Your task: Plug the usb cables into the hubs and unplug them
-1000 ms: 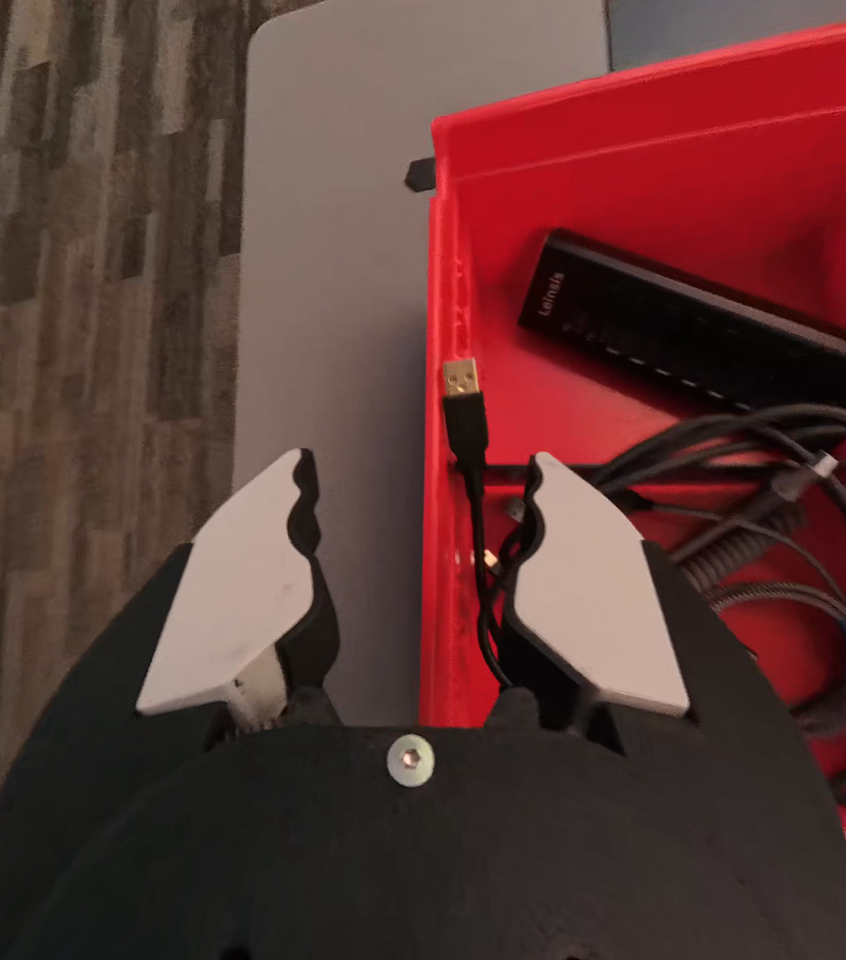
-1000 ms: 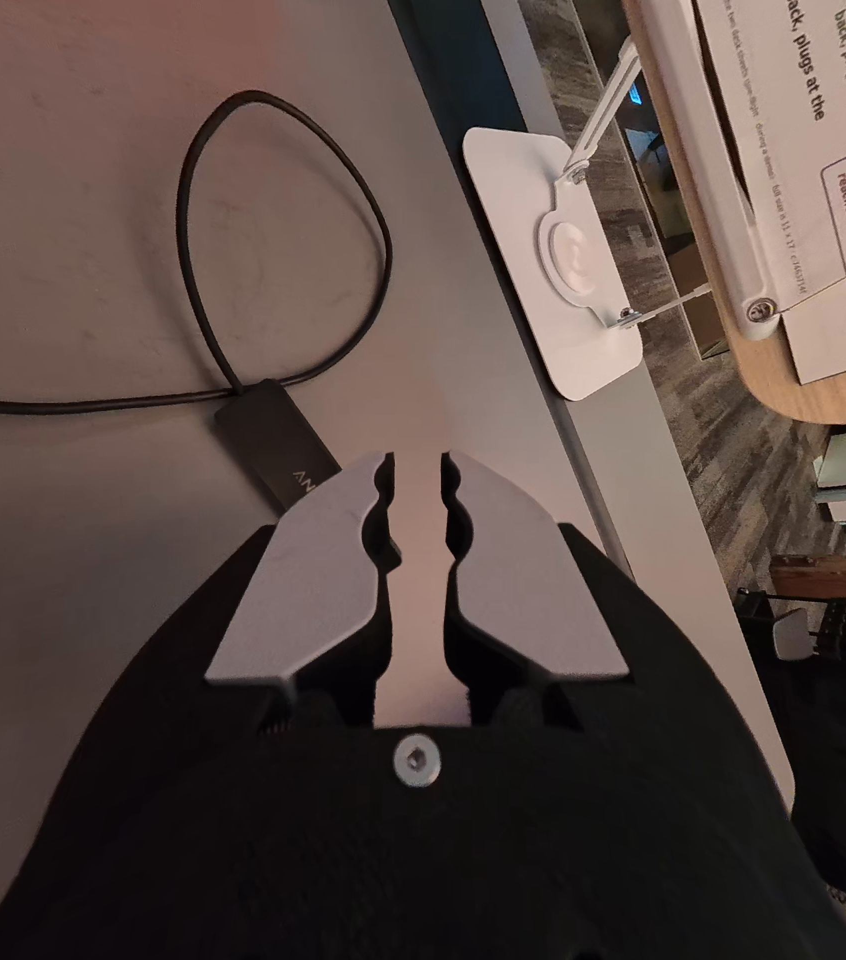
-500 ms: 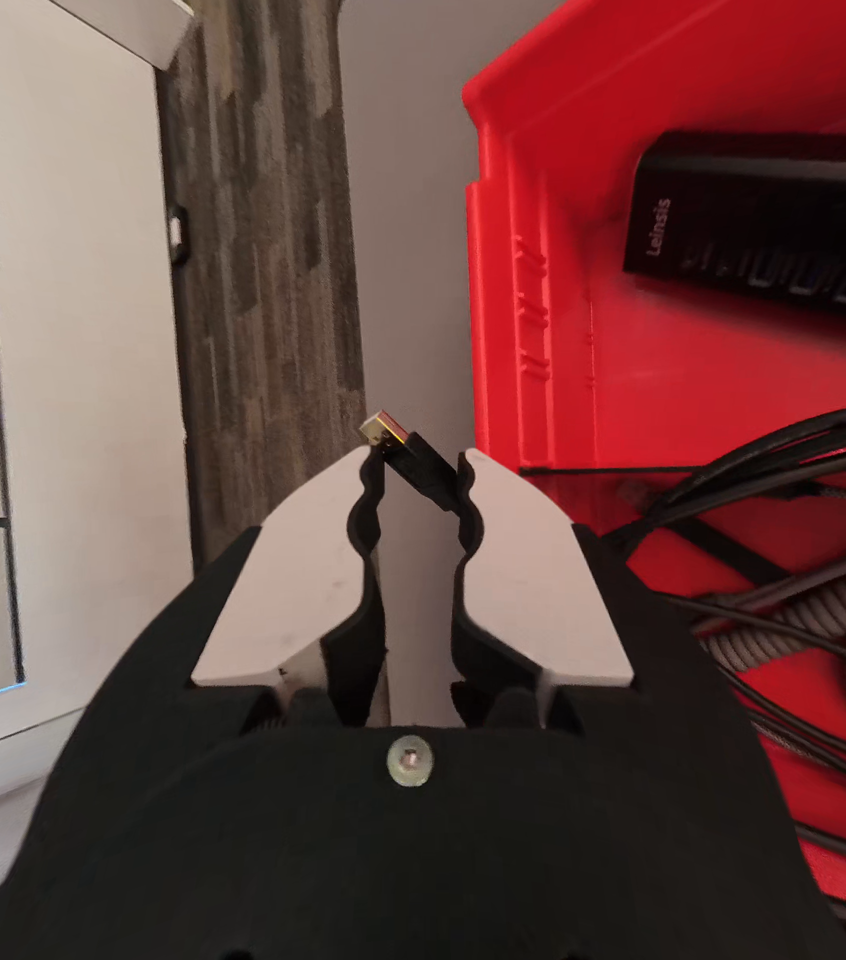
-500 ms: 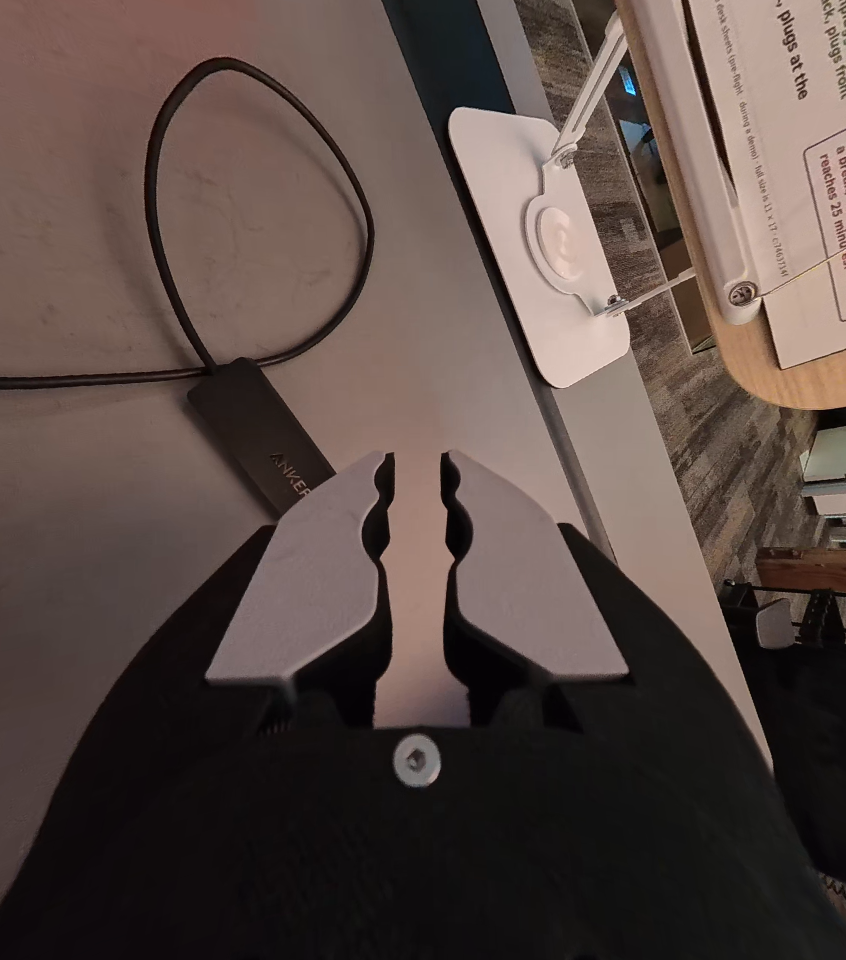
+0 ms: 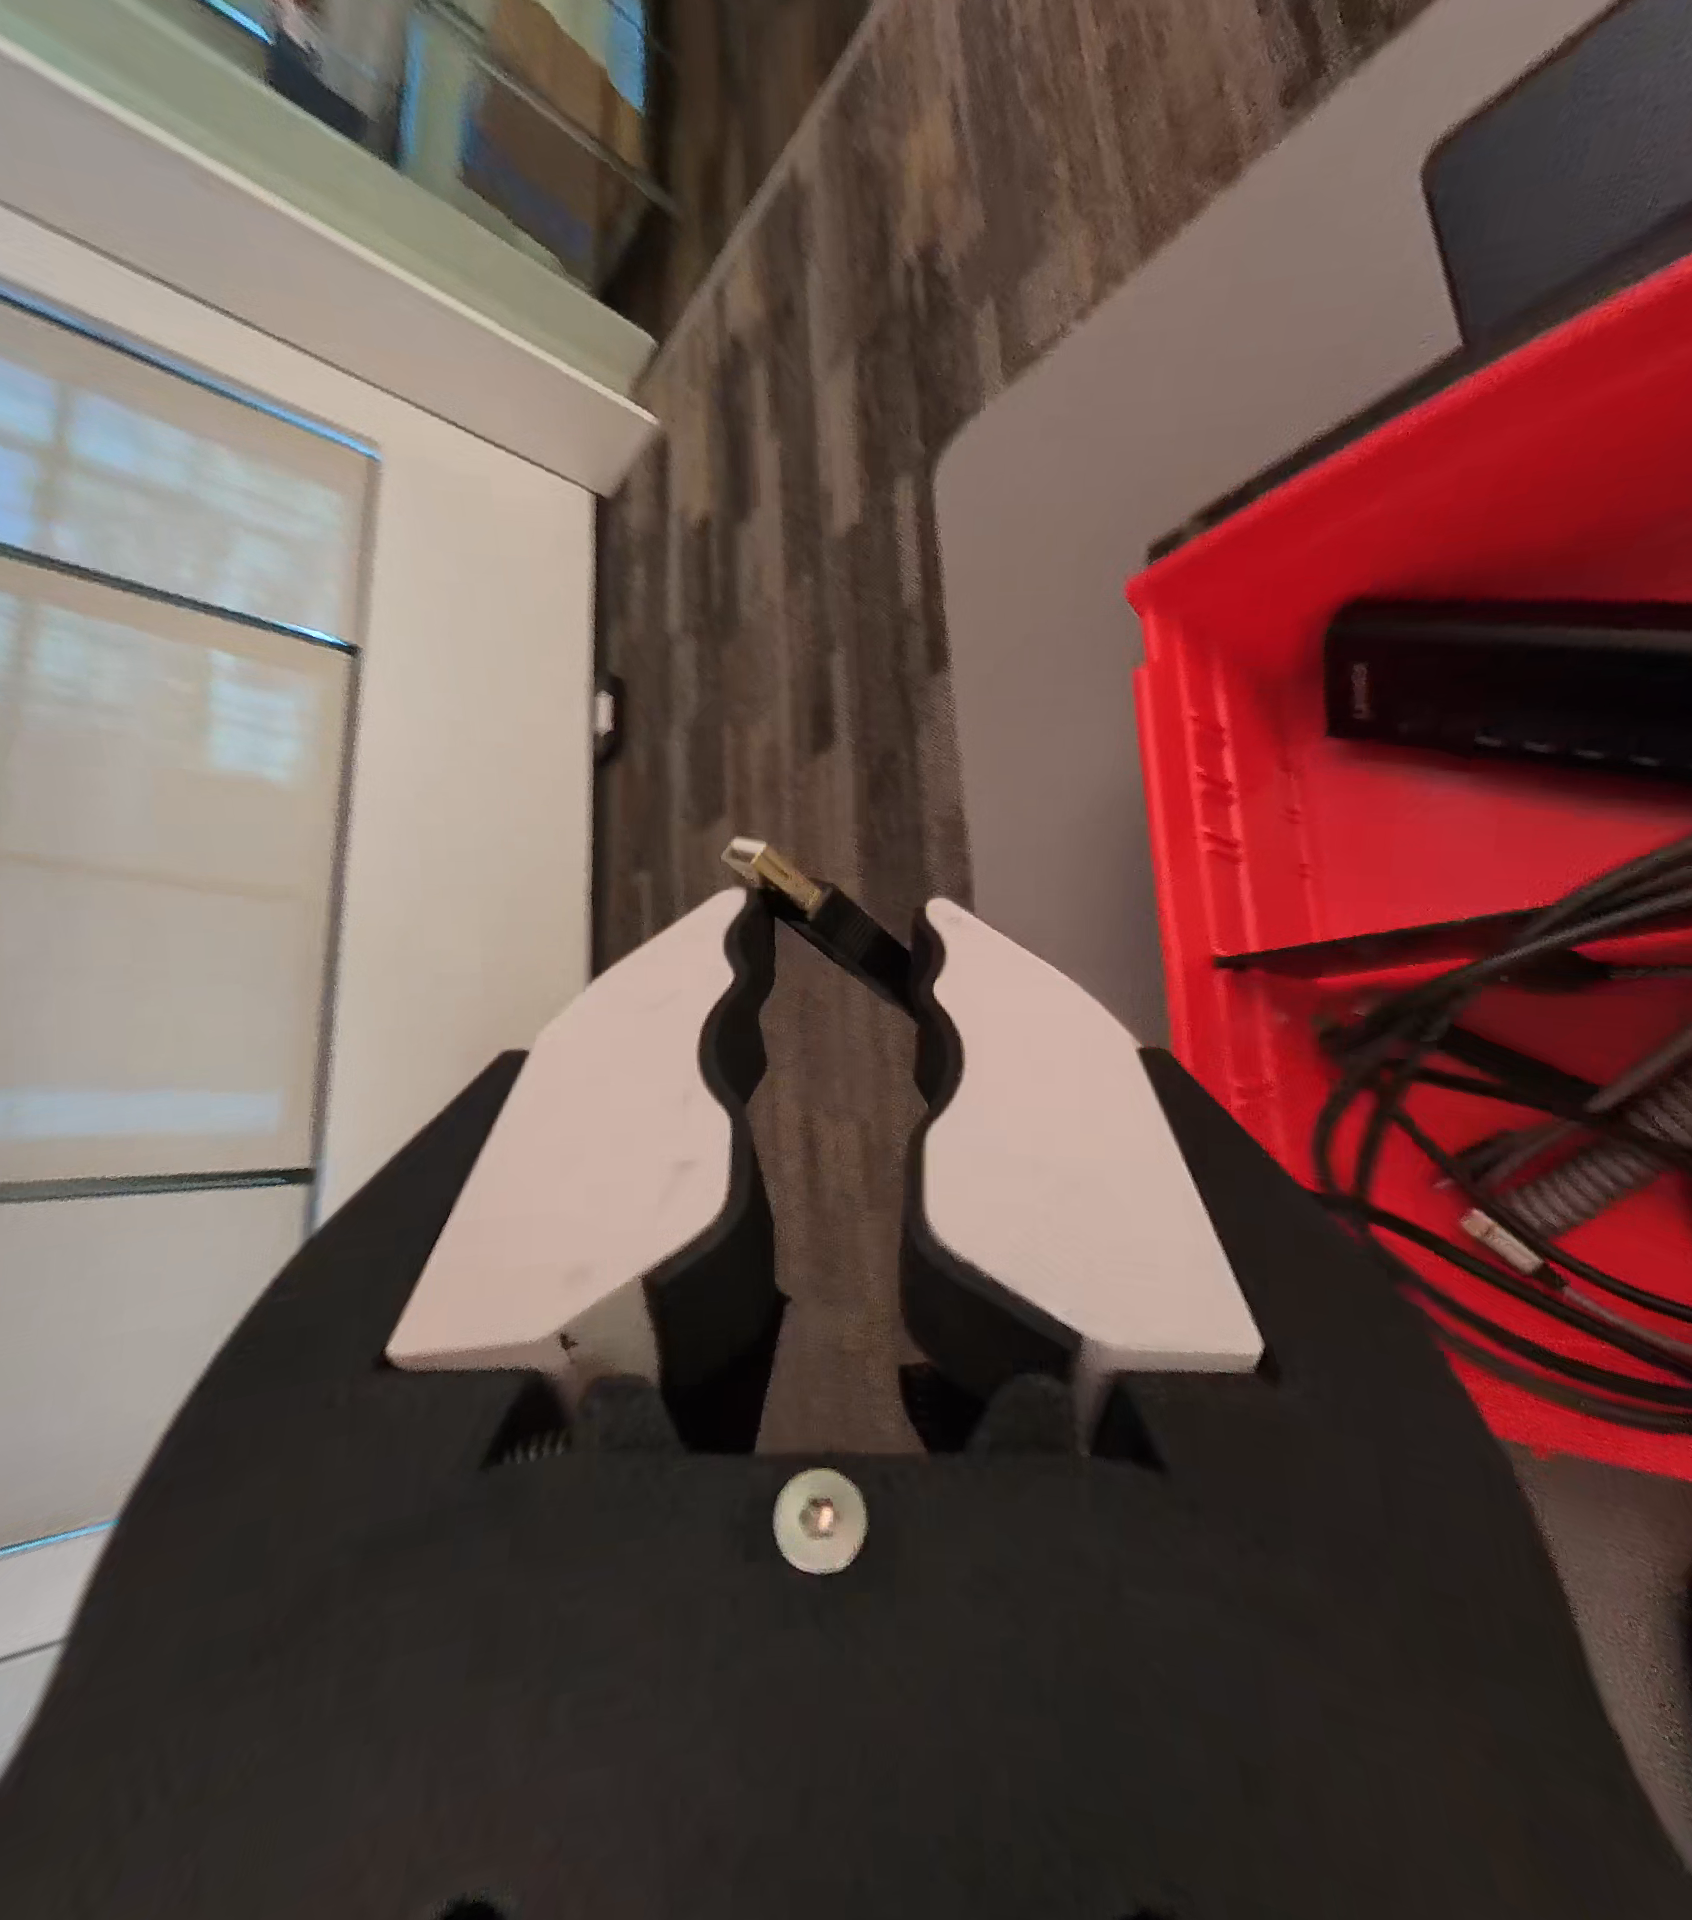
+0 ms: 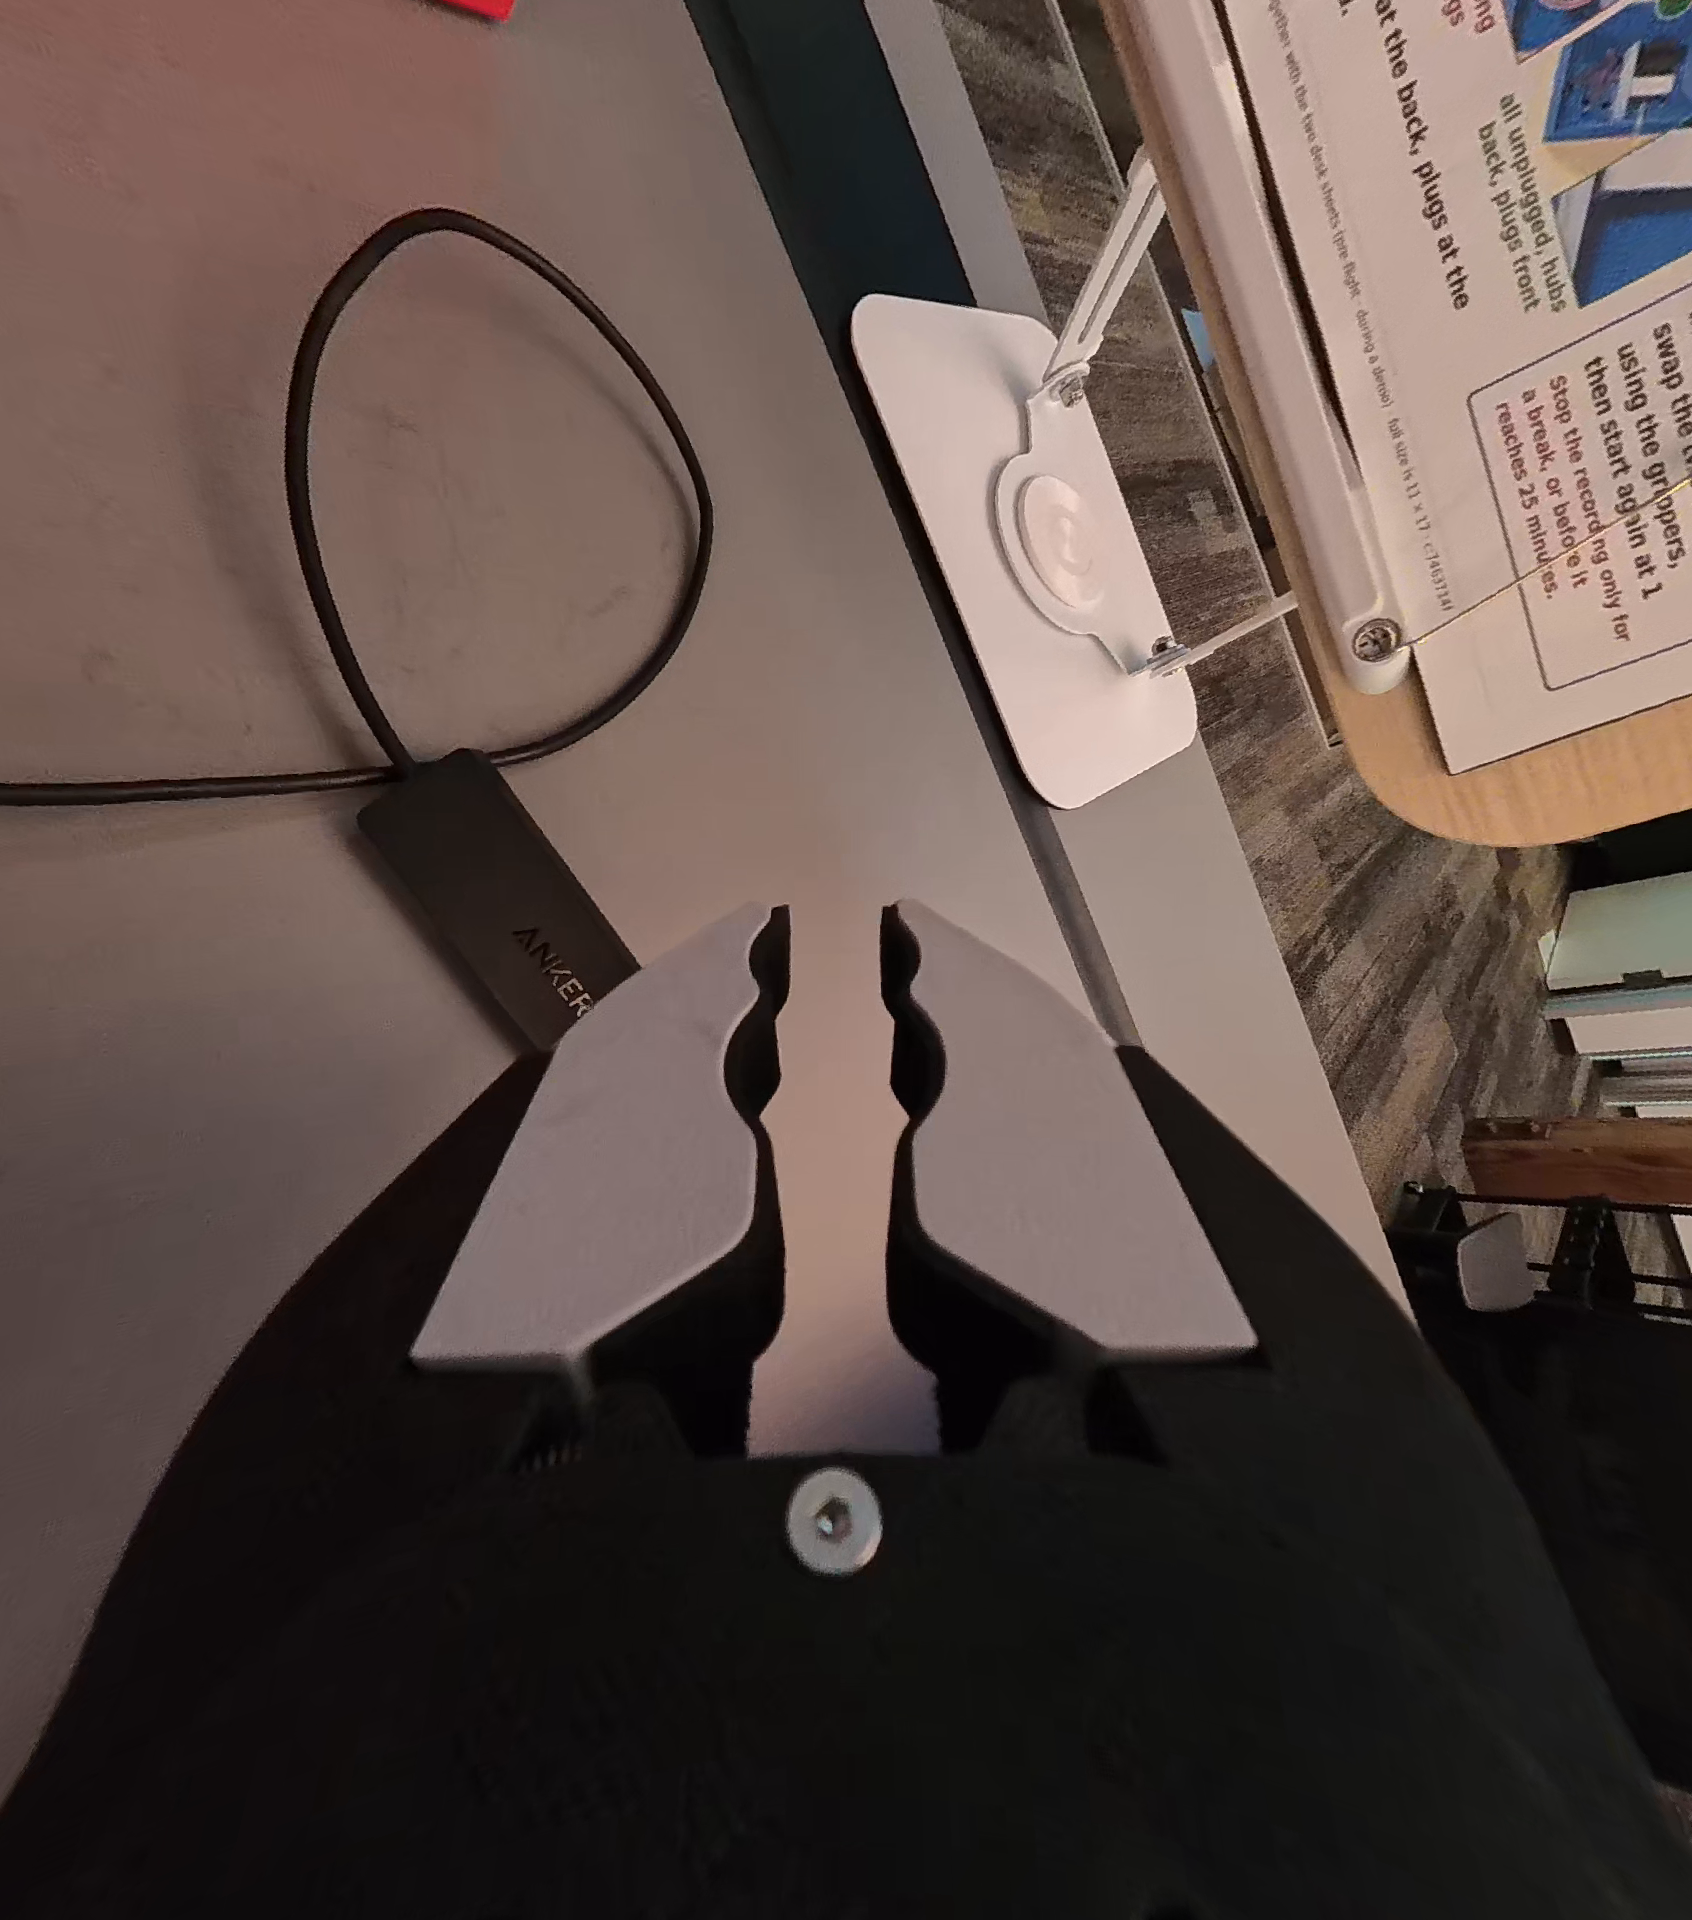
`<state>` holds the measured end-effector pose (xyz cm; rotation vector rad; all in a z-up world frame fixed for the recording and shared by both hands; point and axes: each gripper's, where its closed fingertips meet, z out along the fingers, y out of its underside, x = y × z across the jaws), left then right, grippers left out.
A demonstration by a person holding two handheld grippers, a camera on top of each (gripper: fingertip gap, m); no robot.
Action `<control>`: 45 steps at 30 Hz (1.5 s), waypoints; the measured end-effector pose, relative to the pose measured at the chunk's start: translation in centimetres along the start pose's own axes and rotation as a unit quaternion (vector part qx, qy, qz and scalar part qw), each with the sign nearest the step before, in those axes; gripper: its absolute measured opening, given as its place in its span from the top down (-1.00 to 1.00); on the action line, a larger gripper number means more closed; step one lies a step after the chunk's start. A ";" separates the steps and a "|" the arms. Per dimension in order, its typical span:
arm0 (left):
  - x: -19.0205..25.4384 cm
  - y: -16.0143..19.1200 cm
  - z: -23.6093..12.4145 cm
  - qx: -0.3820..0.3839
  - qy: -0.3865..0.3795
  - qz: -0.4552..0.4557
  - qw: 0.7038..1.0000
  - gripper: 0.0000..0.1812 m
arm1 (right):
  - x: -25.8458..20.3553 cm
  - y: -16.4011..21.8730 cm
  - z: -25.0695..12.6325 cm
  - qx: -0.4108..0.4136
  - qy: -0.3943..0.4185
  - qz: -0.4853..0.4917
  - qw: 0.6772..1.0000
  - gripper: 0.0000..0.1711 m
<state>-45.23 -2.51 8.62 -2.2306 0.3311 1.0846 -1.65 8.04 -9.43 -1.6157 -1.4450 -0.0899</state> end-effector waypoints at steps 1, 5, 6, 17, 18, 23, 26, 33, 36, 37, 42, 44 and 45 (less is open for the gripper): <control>-1.1 -1.1 -1.6 0.011 -0.016 0.011 1.000 0.73 | 0.0 -0.1 -0.1 0.001 0.001 -0.002 1.000 0.79; -6.1 -5.5 -8.1 0.050 -0.095 0.055 0.993 0.73 | 0.0 -0.4 -0.3 0.005 0.004 -0.004 1.000 0.79; -7.1 -6.5 -9.6 0.055 -0.108 0.062 0.991 0.73 | 0.0 -0.5 -0.4 0.006 0.005 -0.005 1.000 0.79; -15.0 -17.5 -26.4 0.110 -0.210 0.102 0.966 0.73 | -1.6 -5.8 -2.7 0.119 -0.036 0.050 0.991 0.69; -15.4 -18.5 -28.0 0.114 -0.217 0.106 0.964 0.73 | -2.2 -7.0 -3.3 0.147 -0.055 0.059 0.986 0.65; -15.6 -23.0 -34.8 0.140 -0.240 0.117 0.954 0.73 | -7.2 -13.5 -7.3 0.290 -0.152 0.062 0.943 0.25; -14.9 -25.2 -38.3 0.154 -0.244 0.123 0.950 0.73 | -9.6 -16.4 -9.4 0.350 -0.142 0.025 0.925 0.15; -13.5 -29.3 -47.1 0.193 -0.259 0.133 0.937 0.73 | -9.8 -18.7 -11.6 0.410 -0.104 0.046 0.905 0.09; -12.5 -30.5 -50.1 0.217 -0.249 0.129 0.935 0.73 | -9.9 -18.7 -12.9 0.420 -0.147 0.058 0.893 0.91; -12.2 -30.7 -50.8 0.219 -0.246 0.129 0.936 0.73 | -9.6 -18.3 -13.2 0.407 -0.148 0.038 0.901 0.94; -12.4 -30.8 -51.8 0.204 -0.277 0.142 0.928 0.73 | -0.6 -16.6 -19.7 0.432 -0.075 0.131 0.889 0.99; -12.5 -30.8 -51.9 0.204 -0.278 0.138 0.929 0.74 | 1.8 -15.5 -22.4 0.449 -0.092 0.180 0.870 0.99; -12.3 -30.7 -51.7 0.208 -0.265 0.132 0.932 0.74 | 2.2 -14.6 -22.5 0.430 -0.109 0.191 0.876 0.99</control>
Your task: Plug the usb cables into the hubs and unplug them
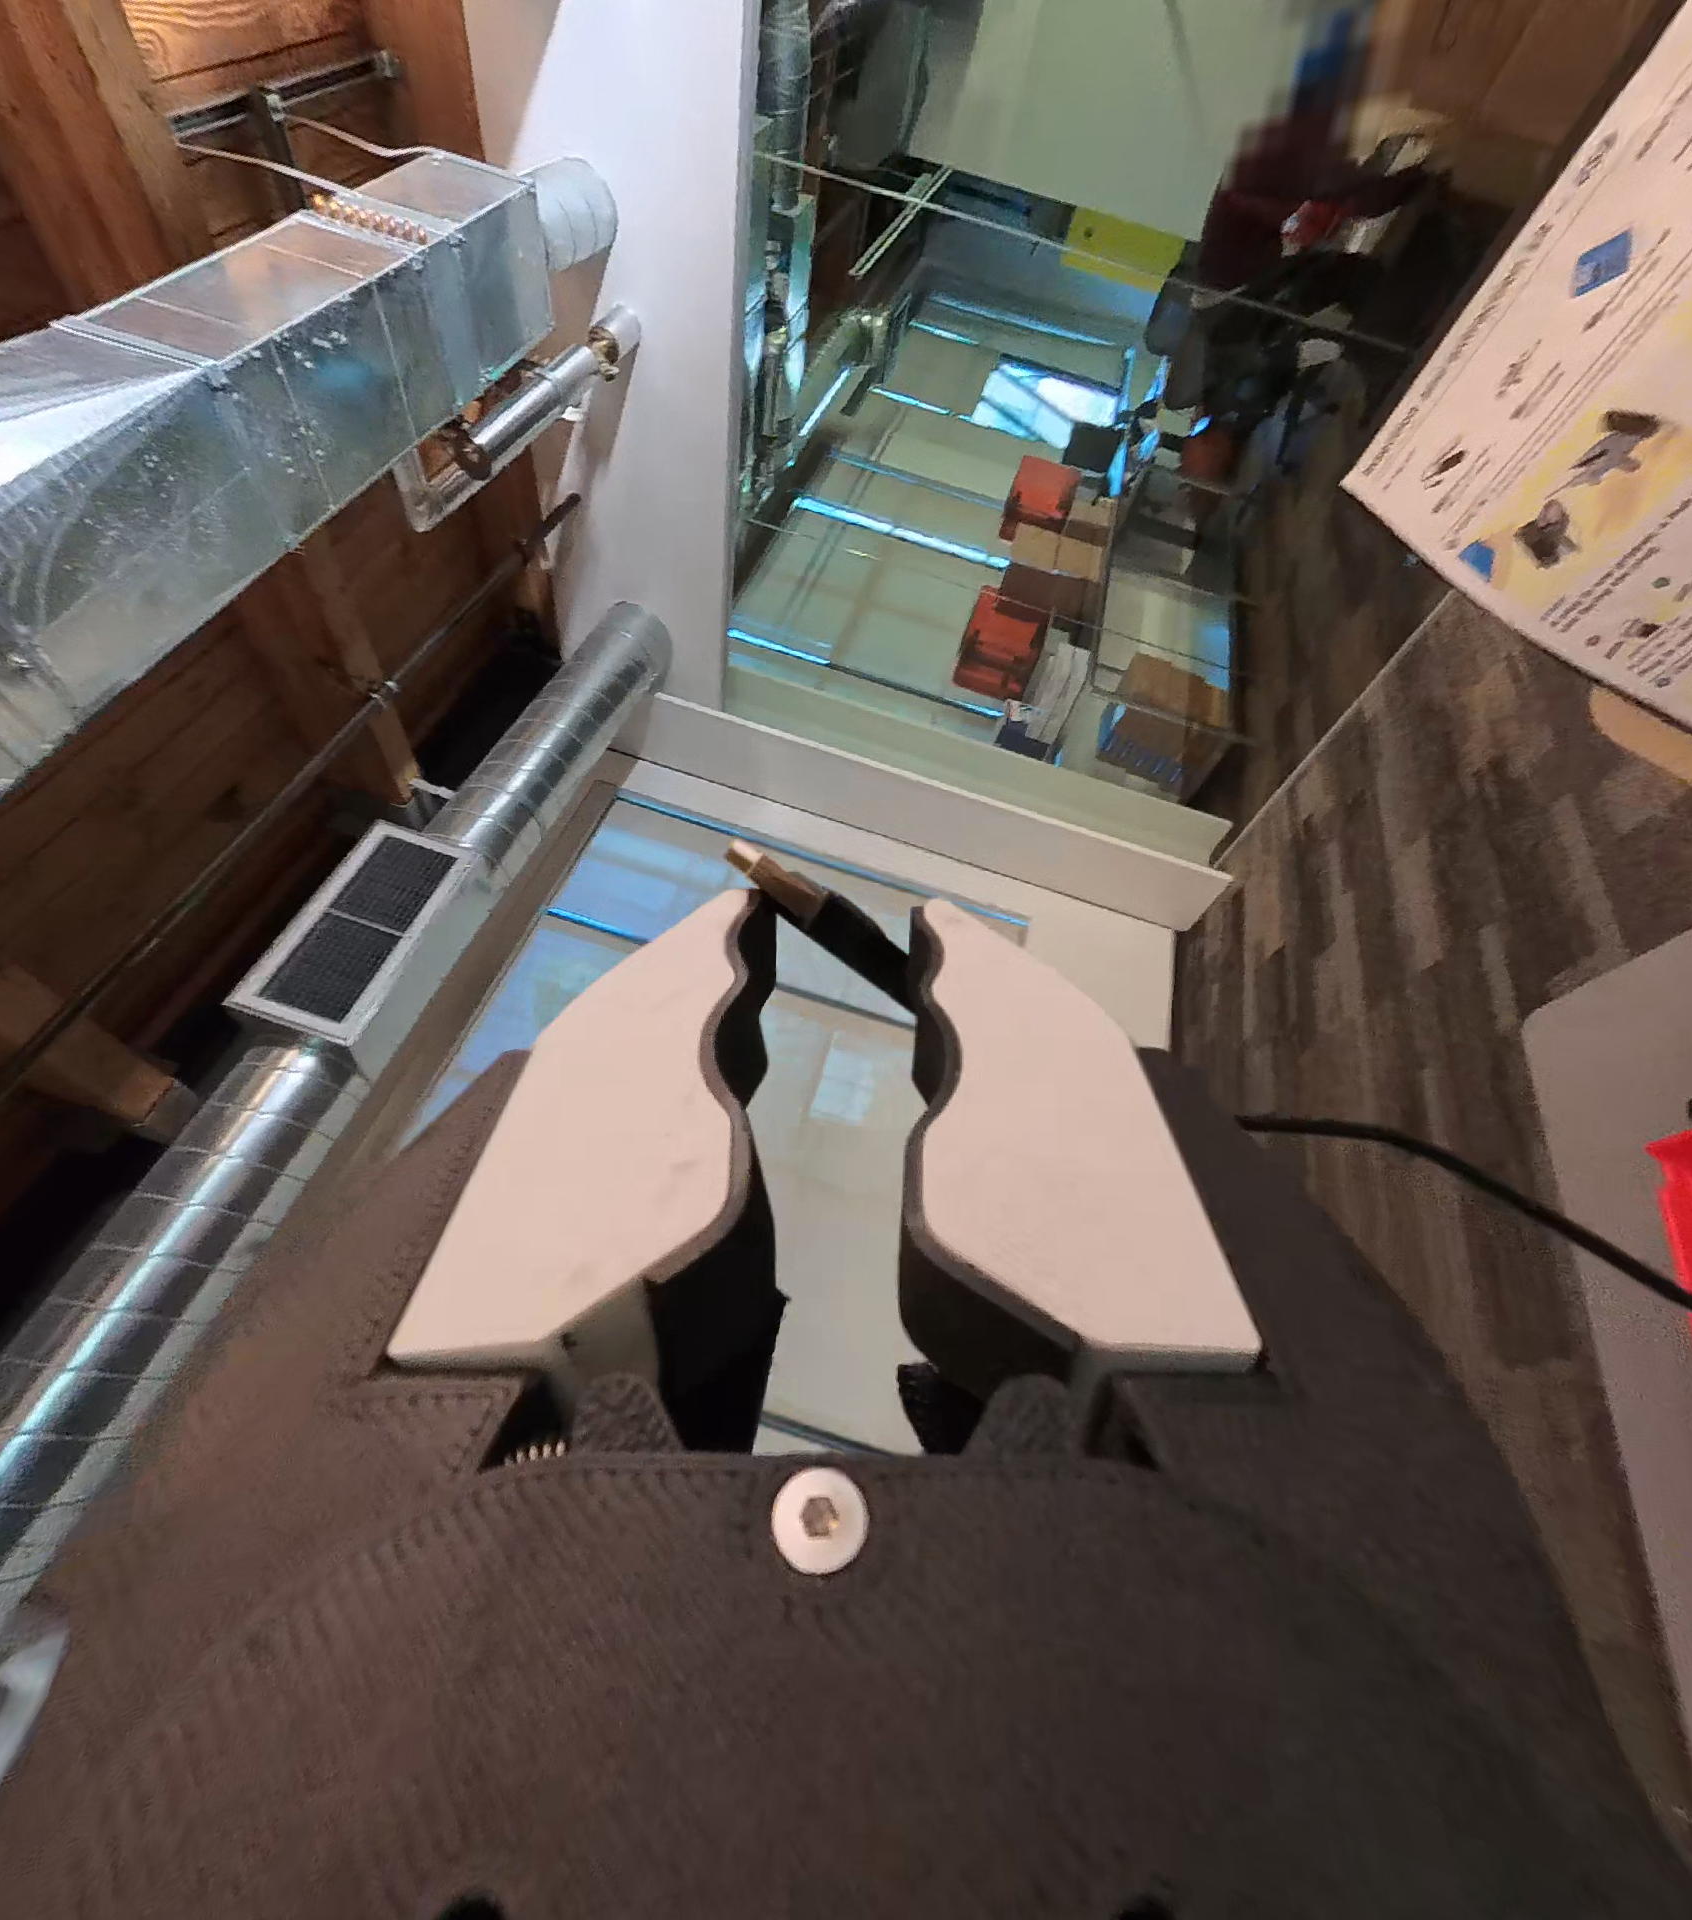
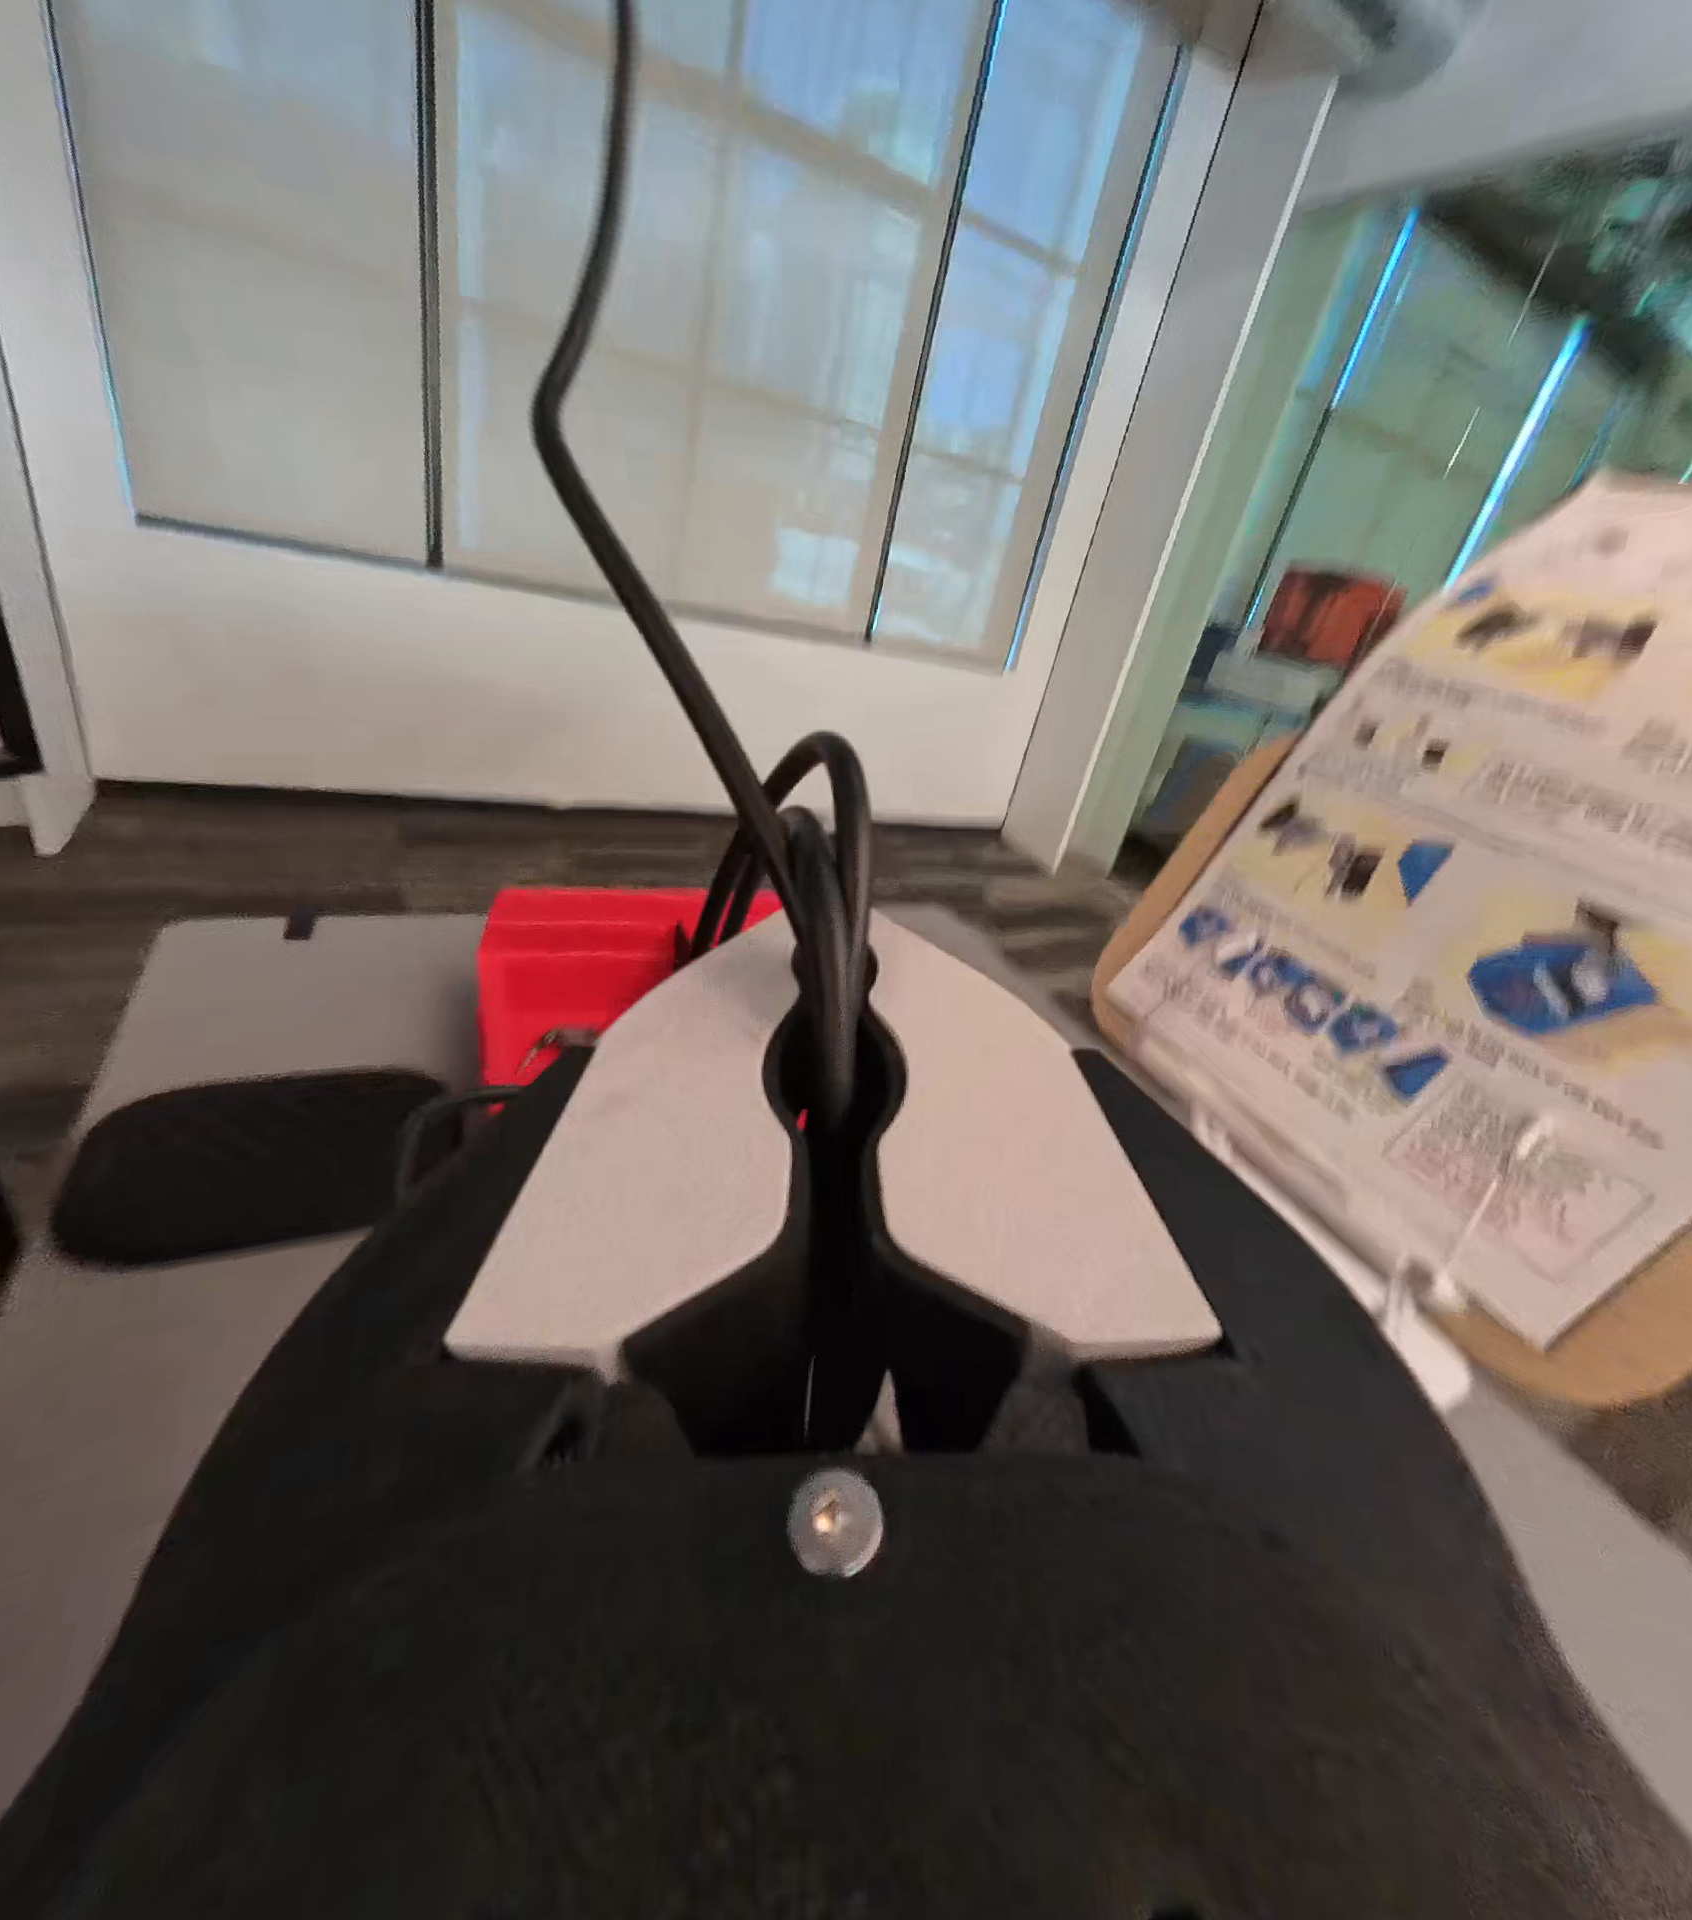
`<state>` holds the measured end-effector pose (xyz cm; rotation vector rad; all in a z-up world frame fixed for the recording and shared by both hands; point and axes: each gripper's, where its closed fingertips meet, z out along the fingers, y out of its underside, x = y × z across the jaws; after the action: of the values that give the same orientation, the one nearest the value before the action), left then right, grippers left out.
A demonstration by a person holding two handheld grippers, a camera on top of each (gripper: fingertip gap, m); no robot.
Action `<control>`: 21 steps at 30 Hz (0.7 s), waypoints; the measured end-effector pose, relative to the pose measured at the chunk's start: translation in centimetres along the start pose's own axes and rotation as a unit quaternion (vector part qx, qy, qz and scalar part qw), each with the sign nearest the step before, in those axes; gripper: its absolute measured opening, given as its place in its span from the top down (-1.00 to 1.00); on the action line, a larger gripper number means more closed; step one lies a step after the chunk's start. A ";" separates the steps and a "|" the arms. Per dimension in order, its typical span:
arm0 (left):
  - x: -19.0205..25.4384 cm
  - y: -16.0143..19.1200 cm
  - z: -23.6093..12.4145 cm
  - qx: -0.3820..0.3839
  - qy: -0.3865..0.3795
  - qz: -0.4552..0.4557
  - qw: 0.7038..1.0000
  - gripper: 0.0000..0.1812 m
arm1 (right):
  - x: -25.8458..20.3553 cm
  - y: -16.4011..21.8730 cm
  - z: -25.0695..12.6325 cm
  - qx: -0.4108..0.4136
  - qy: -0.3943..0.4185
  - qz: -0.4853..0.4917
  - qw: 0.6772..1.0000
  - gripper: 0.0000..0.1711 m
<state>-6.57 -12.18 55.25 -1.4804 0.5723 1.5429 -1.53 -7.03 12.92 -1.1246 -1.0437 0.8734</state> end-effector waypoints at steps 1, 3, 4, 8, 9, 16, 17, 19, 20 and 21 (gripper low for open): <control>0.7 -0.1 0.1 0.004 0.017 -0.009 1.000 0.73 | 0.2 1.2 -0.4 -0.048 -0.015 0.015 0.999 0.99; 3.1 -0.1 0.5 0.007 0.057 -0.015 0.998 0.73 | 0.5 4.1 -1.0 -0.133 -0.039 0.024 0.990 0.99; 4.6 0.0 0.9 0.007 0.074 -0.009 0.997 0.73 | 0.4 6.0 -1.2 -0.180 -0.057 0.032 0.982 0.99; 14.1 0.3 2.5 0.001 0.173 0.015 0.985 0.74 | -1.5 15.5 -3.3 -0.398 -0.155 0.074 0.901 0.99; 16.7 0.4 2.9 0.007 0.193 0.021 0.981 0.74 | -1.5 17.5 -3.8 -0.432 -0.169 0.074 0.883 0.99; 32.1 2.2 3.2 0.076 0.335 -0.058 0.938 0.74 | -2.9 20.6 -7.7 -0.505 -0.260 0.246 0.785 0.61; 34.1 2.6 2.9 0.085 0.361 -0.087 0.925 0.75 | -2.4 20.0 -8.1 -0.491 -0.254 0.242 0.798 0.54; 38.2 3.5 1.8 0.094 0.420 -0.136 0.892 0.75 | -0.4 18.8 -9.0 -0.467 -0.215 0.214 0.830 0.41; 40.0 3.8 1.1 0.102 0.443 -0.159 0.876 0.75 | 1.0 18.0 -9.0 -0.445 -0.184 0.191 0.855 0.34; 41.5 4.0 0.5 0.115 0.461 -0.188 0.860 0.84 | 2.3 16.7 -8.5 -0.408 -0.152 0.172 0.884 0.30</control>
<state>-5.34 -2.07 14.82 -1.9495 0.8943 0.3666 6.65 -3.48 -3.71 -1.9699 -1.5757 0.9257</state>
